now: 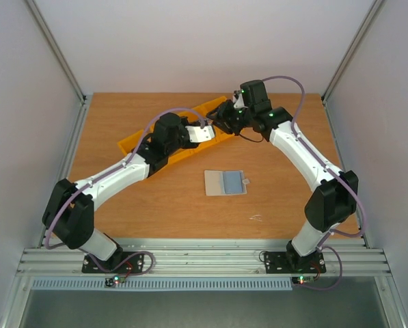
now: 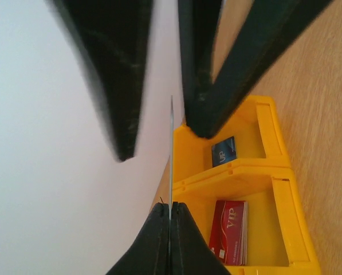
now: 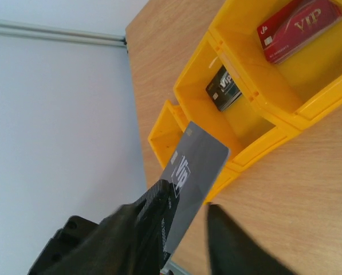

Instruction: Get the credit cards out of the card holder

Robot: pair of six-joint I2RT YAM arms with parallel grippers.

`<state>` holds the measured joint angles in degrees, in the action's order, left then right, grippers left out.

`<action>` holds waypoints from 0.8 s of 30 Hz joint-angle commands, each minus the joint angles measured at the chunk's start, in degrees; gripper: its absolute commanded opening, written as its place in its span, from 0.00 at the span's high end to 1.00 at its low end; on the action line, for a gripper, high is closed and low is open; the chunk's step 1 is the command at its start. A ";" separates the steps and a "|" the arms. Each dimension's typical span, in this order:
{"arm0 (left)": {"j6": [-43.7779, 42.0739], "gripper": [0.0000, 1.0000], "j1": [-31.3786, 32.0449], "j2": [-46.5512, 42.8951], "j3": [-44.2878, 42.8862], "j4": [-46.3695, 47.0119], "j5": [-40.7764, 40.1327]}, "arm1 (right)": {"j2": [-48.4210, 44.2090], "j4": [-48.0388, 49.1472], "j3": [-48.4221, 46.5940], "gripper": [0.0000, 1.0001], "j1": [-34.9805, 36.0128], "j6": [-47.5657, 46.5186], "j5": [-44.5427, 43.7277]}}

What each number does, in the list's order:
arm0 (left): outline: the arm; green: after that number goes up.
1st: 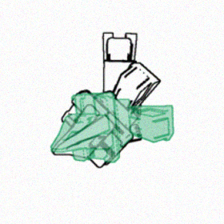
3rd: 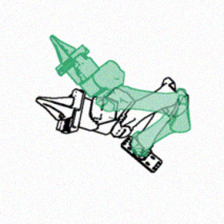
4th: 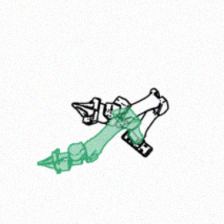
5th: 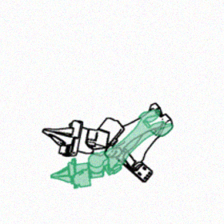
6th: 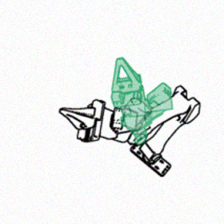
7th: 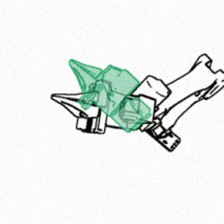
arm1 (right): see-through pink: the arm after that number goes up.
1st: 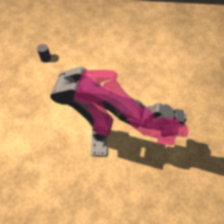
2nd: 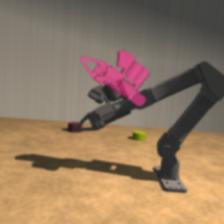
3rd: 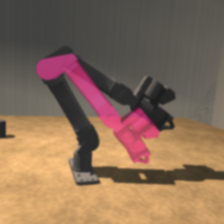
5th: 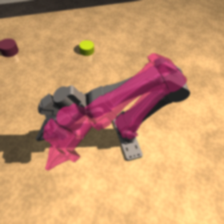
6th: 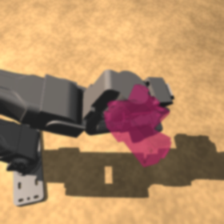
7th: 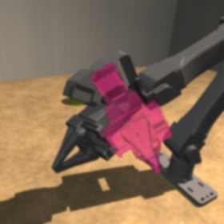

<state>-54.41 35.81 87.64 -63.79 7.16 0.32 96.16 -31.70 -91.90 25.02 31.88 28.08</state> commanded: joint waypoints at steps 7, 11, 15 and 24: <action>7.46 1.00 -6.45 0.04 -0.55 -9.62 -2.24 | -3.32 -6.27 -3.51 0.28 -6.21 -12.08 -5.79; 6.64 1.00 -10.50 2.92 -1.02 -10.76 -2.00 | -5.50 -9.63 -3.92 0.17 -10.07 -18.03 -9.01; 6.48 1.00 -13.79 7.85 -4.04 -11.30 -3.14 | -5.59 -11.41 -3.08 0.02 -13.98 -20.32 -9.13; 6.85 1.00 -15.03 14.89 -6.51 -11.74 -5.80 | -4.30 -15.74 -4.40 0.01 -16.67 -28.33 -15.13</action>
<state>-46.94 20.91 101.16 -69.23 -5.56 -3.68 91.55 -44.82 -94.37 8.99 8.88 16.25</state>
